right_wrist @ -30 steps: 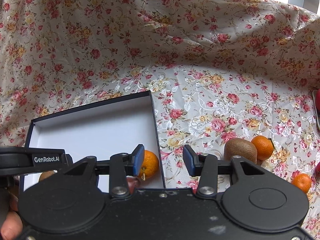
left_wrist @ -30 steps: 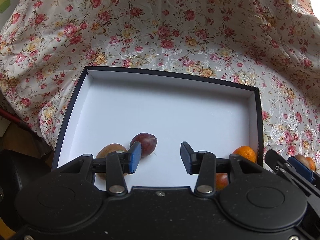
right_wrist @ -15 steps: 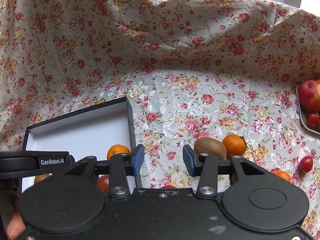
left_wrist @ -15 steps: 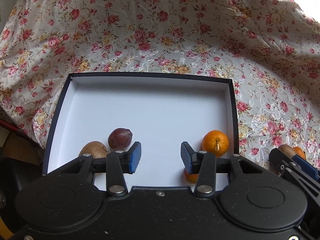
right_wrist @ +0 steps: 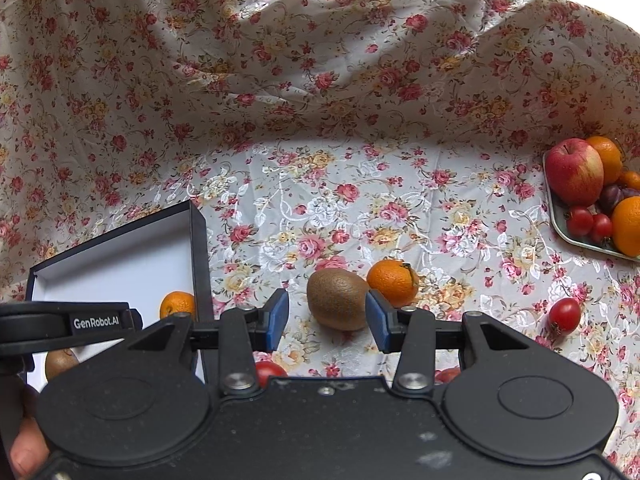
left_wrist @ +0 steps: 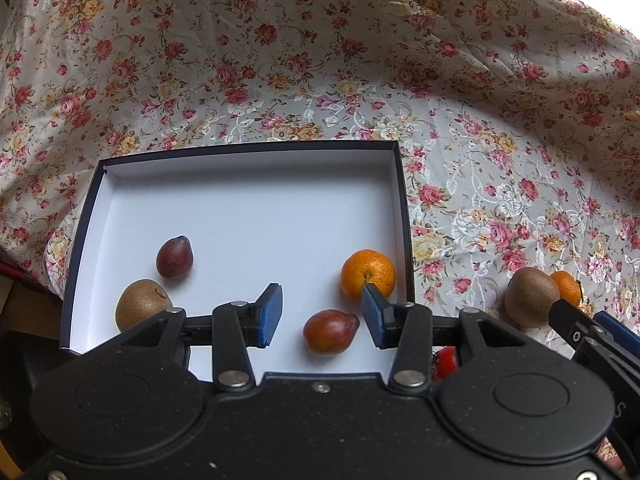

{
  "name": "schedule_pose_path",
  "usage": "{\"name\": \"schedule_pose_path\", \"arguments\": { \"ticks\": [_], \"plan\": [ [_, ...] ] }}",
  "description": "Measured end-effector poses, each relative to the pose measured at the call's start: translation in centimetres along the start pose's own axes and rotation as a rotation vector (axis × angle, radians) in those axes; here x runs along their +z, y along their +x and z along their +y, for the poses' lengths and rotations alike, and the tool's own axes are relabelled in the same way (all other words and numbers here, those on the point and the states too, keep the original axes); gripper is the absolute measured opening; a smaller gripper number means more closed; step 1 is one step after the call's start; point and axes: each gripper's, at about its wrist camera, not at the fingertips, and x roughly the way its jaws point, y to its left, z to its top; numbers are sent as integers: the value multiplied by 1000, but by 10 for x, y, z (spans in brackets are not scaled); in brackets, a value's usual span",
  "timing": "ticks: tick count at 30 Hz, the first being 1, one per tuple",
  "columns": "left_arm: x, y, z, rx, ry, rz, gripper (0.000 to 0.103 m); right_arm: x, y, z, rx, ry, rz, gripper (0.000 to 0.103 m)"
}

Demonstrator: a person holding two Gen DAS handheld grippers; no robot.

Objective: Organize fruits
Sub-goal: 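Withdraw both open tools from the box toward the remaining fruit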

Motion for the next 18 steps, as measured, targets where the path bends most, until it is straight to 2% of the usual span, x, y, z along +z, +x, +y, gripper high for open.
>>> {"name": "schedule_pose_path", "arguments": {
  "ticks": [18],
  "plan": [
    [-18, 4, -84, -34, 132, 25, 53, -11, -1, -103, -119, 144, 41, 46]
  ]
}}
